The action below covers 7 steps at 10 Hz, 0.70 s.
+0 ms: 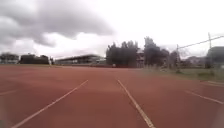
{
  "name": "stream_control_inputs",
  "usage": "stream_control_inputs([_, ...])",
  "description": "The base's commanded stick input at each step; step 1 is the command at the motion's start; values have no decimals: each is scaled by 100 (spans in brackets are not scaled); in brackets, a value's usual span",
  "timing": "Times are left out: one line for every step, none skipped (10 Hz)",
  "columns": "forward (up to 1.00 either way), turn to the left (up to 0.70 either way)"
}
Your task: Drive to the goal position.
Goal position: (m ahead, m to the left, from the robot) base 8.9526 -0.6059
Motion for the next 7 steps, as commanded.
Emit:
stream_control_inputs([70, 0])
stream_control_inputs([70, 0])
stream_control_inputs([70, 0])
stream_control_inputs([70, 0])
stream_control_inputs([70, 0])
stream_control_inputs([70, 0])
stream_control_inputs([70, 0])
